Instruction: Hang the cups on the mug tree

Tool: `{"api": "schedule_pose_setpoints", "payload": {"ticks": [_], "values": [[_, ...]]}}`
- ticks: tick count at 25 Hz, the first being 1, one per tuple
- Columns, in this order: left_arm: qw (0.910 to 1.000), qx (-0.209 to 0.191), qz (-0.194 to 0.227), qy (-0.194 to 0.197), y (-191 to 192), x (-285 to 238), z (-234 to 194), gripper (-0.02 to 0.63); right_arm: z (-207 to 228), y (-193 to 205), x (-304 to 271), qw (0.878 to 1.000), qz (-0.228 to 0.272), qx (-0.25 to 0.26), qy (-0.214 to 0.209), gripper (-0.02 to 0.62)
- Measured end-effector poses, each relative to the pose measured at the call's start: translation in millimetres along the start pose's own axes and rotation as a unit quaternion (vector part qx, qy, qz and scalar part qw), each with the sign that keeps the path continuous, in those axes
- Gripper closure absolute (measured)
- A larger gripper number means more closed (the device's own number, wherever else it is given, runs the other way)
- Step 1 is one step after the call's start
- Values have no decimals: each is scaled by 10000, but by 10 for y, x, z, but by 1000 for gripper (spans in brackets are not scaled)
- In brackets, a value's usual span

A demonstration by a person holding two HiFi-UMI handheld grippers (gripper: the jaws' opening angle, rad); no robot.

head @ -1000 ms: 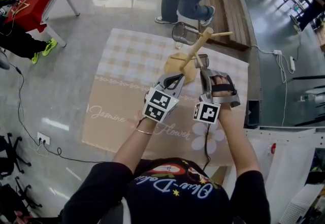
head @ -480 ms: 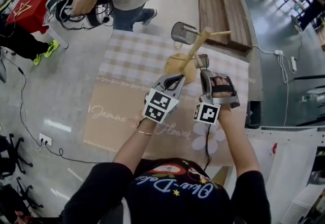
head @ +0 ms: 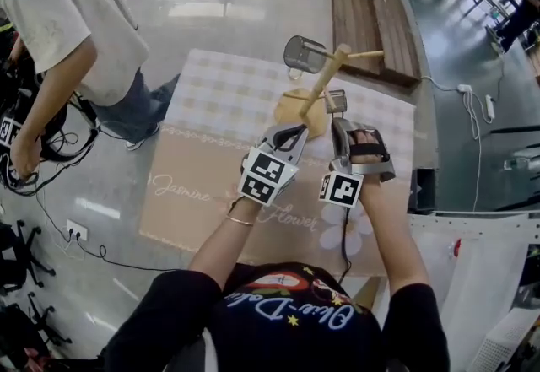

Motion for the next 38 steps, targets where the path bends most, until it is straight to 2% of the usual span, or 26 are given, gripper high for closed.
{"api": "schedule_pose_setpoints", "payload": {"ticks": [3,10,25,33,38], "values": [[10000,-36,-13,-23,13,-32,57,598,-120,38,33,9999,109,42,-14,565],[9999,-55,-69,-81,38,-3,31,598,-215,-6,78,9996,211,-151,-55,571],[9996,-247,-155,-42,9,-12,176,598,-72,112,247,9903,307,-1351,82,587],[9991,-355,-234,-36,-30,11,271,598,-15,215,361,9801,390,-1942,105,588],[9987,-435,-281,-36,-66,28,329,598,25,231,453,9703,614,-2341,6,588]]}}
Point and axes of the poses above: the fingertips, and each gripper's own axes: x backward along the fingers, z to its right, y out of its underside, the point moved 2 cm from there along x, backward along the fingers, and after that the axes turned 4 degrees about -x, right-handed, at the moved point
